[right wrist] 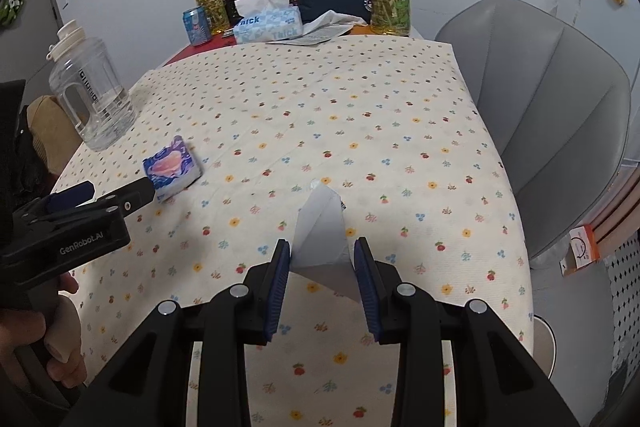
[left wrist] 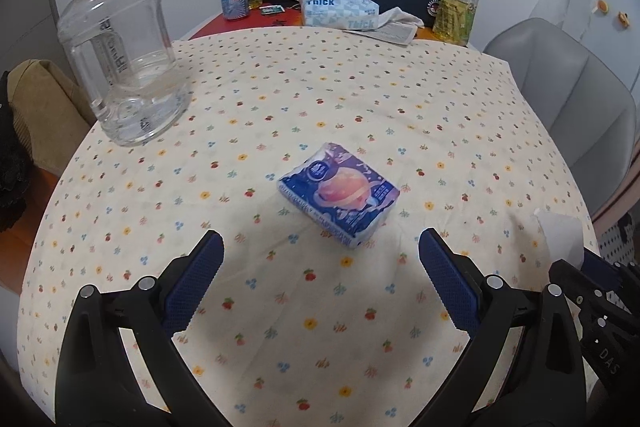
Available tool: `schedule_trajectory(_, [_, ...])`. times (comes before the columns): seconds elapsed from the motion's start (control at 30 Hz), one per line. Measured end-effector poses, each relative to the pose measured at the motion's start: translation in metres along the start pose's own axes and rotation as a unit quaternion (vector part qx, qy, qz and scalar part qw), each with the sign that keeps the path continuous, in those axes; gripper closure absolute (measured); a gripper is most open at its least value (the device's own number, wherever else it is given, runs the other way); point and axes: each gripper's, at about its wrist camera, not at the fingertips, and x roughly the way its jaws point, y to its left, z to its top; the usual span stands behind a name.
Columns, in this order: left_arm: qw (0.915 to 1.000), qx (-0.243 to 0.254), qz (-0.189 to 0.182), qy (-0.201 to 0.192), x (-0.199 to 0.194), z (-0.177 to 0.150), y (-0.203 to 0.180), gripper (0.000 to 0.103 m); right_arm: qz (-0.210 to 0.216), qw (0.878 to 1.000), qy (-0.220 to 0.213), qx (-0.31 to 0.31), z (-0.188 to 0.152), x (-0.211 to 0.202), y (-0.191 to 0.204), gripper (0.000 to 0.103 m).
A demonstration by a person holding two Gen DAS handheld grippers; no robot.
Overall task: Collect trash
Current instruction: 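Grasp the blue tissue pack with the left tool while the right holds the white tissue, then carry the blue tissue pack and white tissue over to the white bin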
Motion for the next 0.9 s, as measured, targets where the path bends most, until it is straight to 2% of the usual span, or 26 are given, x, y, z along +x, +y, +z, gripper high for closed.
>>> schedule_trajectory(0.5, [0.9994, -0.008, 0.010, 0.031, 0.060, 0.017, -0.012, 0.006, -0.004, 1.000, 0.017, 0.019, 0.010, 0.026, -0.024, 0.070])
schedule_trajectory(0.57, [0.9993, -0.012, 0.007, 0.034, 0.064, 0.018, -0.010, 0.013, -0.003, 1.000, 0.019, 0.021, 0.009, 0.028, -0.025, 0.070])
schedule_trajectory(0.63, [0.9995, -0.012, 0.010, 0.027, 0.062, 0.018, -0.010, 0.031, -0.002, 1.000, 0.020, 0.022, 0.009, 0.029, -0.024, 0.070])
schedule_trajectory(0.67, [0.9995, -0.011, 0.010, 0.026, 0.061, 0.018, -0.009, 0.034, -0.001, 1.000, 0.020, 0.022, 0.009, 0.029, -0.024, 0.070])
schedule_trajectory(0.73, [0.9996, -0.013, 0.006, 0.026, 0.058, 0.018, -0.008, 0.048, 0.000, 1.000, 0.020, 0.023, 0.008, 0.028, -0.024, 0.070])
schedule_trajectory(0.9, [0.9995, -0.017, -0.003, 0.025, 0.047, 0.014, -0.009, 0.064, 0.003, 1.000, 0.012, 0.020, 0.004, 0.016, -0.022, 0.070])
